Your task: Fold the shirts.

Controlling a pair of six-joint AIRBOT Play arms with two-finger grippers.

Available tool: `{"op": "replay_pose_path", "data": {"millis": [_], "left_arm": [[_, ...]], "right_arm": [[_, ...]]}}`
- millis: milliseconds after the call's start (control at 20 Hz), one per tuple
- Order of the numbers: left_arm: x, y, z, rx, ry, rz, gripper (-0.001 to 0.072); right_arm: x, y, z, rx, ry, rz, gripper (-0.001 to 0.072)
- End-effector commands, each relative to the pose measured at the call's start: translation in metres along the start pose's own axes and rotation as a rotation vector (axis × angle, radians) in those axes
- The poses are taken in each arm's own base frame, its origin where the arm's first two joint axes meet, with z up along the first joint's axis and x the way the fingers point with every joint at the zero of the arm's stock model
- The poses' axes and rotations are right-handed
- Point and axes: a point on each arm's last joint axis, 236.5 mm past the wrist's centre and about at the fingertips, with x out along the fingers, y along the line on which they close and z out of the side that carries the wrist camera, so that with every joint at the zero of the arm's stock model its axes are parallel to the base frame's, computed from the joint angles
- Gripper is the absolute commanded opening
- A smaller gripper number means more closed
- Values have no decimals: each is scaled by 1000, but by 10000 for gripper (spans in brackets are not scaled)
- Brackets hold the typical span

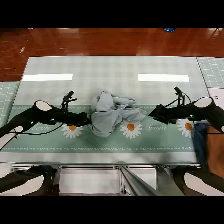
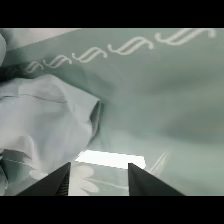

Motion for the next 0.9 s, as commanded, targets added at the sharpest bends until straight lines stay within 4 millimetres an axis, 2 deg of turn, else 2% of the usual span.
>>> {"op": "replay_pose_path", "data": {"millis": [0,350,400,450,550,600,700,750,850], "left_arm": [[0,-1,0,0,2,-2,29],[0,-1,0,-1,1,-2,29],[0,-1,0,-1,1,-2,29],[0,-1,1,-1,-2,-1,29],[-1,-3,4,5,-8,-3,29],[-3,-5,8,11,-15,-5,28],[-10,-12,20,27,-36,-17,29],[-16,-18,27,36,-46,-31,29],[-41,-36,51,60,-85,-81,29]], "right_arm": [[27,20,-1,38,21,69,408],[63,65,0,-22,98,105,407],[68,72,0,-39,107,109,384],[71,79,-1,-58,114,112,320],[74,94,0,-126,117,126,41],[71,102,3,-161,115,138,18],[59,118,7,-209,132,164,18],[48,126,13,-239,126,175,18],[14,155,34,-308,70,219,18]]}}
